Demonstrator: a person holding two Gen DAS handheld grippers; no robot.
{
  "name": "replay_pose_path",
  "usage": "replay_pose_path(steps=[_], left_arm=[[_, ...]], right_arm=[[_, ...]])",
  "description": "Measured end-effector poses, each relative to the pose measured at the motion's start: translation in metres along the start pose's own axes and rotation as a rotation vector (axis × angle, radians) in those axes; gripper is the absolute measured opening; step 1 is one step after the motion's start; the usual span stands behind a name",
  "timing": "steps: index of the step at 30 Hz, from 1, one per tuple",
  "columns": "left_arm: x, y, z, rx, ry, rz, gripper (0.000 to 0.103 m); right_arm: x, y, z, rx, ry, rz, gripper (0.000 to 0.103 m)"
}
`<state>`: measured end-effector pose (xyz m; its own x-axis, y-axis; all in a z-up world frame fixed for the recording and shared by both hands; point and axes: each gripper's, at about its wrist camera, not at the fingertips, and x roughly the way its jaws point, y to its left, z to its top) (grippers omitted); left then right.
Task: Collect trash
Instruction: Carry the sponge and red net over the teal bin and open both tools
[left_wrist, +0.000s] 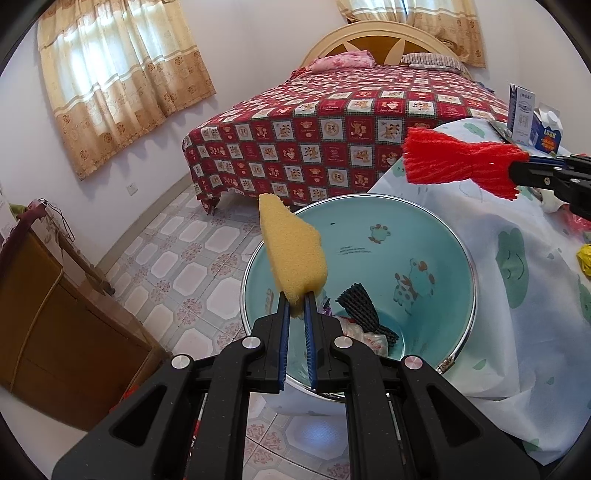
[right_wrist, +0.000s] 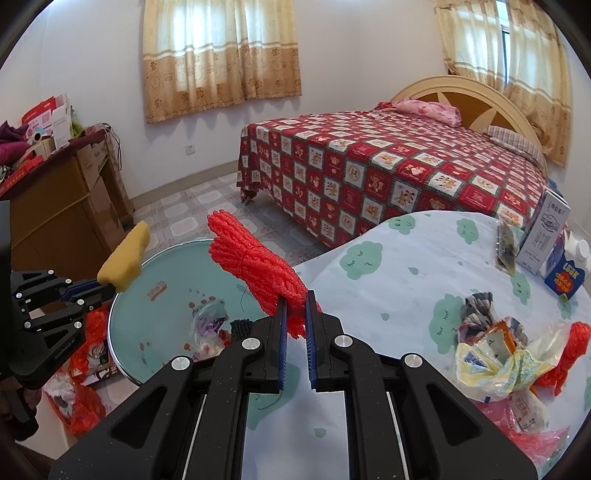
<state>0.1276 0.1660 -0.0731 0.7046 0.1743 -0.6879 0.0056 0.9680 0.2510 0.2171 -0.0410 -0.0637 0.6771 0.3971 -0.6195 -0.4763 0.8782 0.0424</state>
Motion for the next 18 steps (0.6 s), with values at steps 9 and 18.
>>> replay_pose_path(steps=[9,18], left_arm=[[-0.001,-0.004,0.0,0.002,0.0,-0.017,0.008],[0.0,-0.012,-0.003,0.016,0.008,-0.039,0.018]], right_arm=[[0.002,0.007,0.0,-0.013,0.005,0.008,0.01],[0.005,0.018,-0.001,-0.03,0.014,0.042,0.017]])
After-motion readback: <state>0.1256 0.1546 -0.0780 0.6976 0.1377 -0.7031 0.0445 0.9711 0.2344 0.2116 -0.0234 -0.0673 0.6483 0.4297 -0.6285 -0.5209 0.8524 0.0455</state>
